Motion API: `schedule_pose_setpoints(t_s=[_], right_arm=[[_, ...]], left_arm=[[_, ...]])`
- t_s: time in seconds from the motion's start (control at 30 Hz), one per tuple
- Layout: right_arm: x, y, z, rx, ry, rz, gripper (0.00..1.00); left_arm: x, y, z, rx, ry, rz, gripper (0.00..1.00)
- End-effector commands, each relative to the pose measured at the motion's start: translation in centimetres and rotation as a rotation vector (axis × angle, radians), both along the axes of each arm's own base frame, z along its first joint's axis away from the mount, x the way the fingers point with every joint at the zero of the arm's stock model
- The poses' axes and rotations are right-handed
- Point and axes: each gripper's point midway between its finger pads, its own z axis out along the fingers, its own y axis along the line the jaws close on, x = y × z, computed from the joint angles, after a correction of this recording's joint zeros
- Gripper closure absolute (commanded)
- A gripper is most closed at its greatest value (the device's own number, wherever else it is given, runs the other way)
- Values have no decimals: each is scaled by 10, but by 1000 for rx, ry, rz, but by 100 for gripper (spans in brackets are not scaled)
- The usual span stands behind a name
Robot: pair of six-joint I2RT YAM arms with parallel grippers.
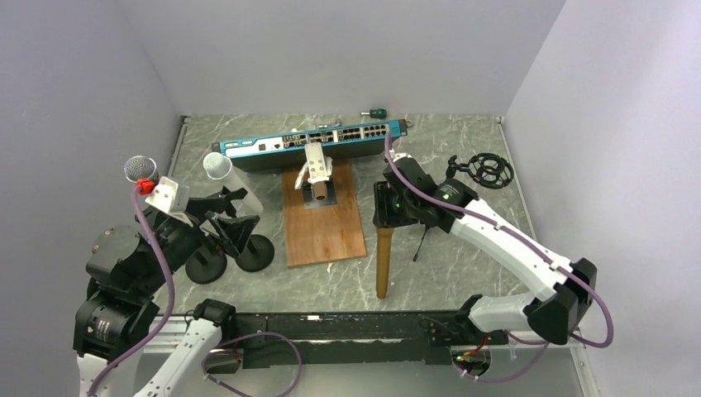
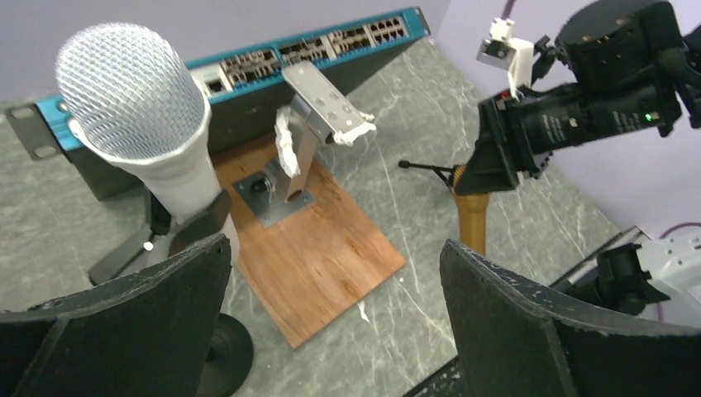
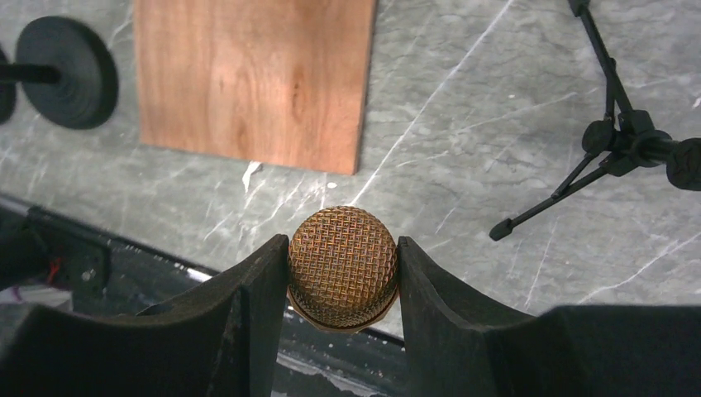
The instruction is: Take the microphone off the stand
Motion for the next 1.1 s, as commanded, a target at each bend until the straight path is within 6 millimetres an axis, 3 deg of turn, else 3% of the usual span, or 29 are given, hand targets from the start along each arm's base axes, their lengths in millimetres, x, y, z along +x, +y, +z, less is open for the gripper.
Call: schedule_pose_setpoints(t_s=[0.0, 0.33, 0.67, 1.07], right_arm=[[22, 2, 4, -7, -59, -91, 100], [36, 11, -36, -59, -20, -122, 100], [66, 20, -92, -90, -77, -194, 100], [86, 22, -134, -166, -93, -264, 100]], left_arm=[[-5, -7, -7, -27, 11, -39, 1], [-10, -9, -26, -30, 44, -56, 1], [-21, -16, -22, -61, 65, -108, 1], [-25, -13, -30, -55, 89, -94, 1]])
